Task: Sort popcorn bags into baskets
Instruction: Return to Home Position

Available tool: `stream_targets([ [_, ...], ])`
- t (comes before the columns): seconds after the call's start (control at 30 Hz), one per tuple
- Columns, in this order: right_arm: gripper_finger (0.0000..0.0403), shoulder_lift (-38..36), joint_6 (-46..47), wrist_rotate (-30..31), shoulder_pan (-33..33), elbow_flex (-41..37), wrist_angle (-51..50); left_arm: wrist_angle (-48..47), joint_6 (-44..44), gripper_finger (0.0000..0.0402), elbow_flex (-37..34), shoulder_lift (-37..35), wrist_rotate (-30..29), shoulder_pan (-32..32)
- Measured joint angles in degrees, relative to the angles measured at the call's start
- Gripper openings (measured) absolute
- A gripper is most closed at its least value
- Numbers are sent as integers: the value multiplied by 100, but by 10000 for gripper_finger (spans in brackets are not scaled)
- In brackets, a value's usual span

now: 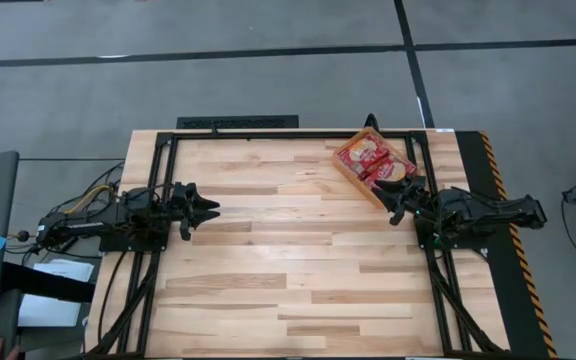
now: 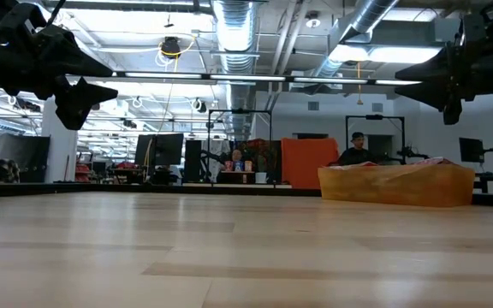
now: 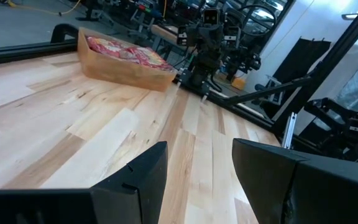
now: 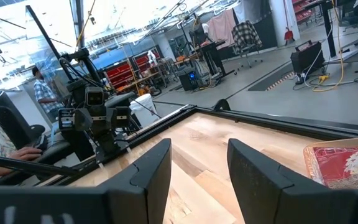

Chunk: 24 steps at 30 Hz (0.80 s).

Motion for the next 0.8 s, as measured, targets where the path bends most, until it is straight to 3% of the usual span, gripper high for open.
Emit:
stream_targets([
  [0.8, 178, 2, 0, 0, 0, 0, 0, -2, 0, 169, -2, -2, 0, 2],
])
